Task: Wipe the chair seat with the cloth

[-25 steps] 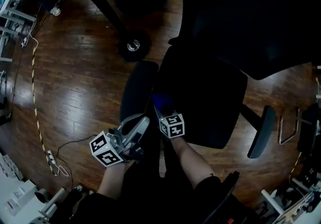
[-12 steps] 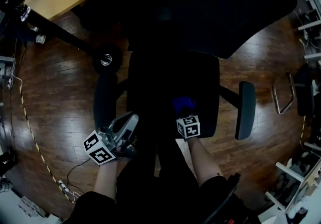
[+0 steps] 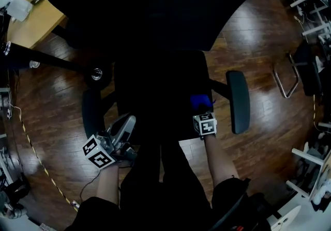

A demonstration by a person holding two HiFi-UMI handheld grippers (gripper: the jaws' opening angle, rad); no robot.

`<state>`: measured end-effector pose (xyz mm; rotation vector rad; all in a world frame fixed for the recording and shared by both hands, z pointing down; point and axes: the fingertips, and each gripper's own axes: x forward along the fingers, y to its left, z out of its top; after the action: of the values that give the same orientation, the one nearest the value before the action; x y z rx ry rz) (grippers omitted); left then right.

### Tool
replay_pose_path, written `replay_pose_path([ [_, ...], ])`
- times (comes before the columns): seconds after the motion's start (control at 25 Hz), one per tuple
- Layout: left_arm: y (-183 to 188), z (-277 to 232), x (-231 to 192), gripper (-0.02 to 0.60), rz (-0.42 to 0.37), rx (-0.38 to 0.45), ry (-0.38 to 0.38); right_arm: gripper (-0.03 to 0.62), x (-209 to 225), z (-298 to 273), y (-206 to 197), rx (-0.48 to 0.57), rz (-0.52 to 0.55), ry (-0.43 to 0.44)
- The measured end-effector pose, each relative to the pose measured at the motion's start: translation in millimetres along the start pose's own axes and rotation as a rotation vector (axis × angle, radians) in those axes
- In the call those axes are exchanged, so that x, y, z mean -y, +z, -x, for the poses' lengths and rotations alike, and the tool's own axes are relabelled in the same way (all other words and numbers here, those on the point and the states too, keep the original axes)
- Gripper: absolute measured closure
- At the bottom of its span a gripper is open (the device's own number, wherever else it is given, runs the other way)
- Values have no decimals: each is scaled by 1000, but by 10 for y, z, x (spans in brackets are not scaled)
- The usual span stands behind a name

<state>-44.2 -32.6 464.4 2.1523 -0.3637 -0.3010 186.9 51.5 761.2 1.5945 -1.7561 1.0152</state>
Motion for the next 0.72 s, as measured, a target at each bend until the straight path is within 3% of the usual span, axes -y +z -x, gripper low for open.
replay_pose_path([
  [0.16,1,7,5,581,-8,10,14,533,6,41,71,0,-22,9],
  [0.28,34,81,-1,581,-7,33,25,533,-294,2,38,14,-2,66],
  [0.52,123,342,51,581,-17,101,64,533,-1988,-130,-37,-23,96,430],
  [0.72,230,651,88,581,-28,170,114,533,-3203,-209,-119,-64,149,661],
])
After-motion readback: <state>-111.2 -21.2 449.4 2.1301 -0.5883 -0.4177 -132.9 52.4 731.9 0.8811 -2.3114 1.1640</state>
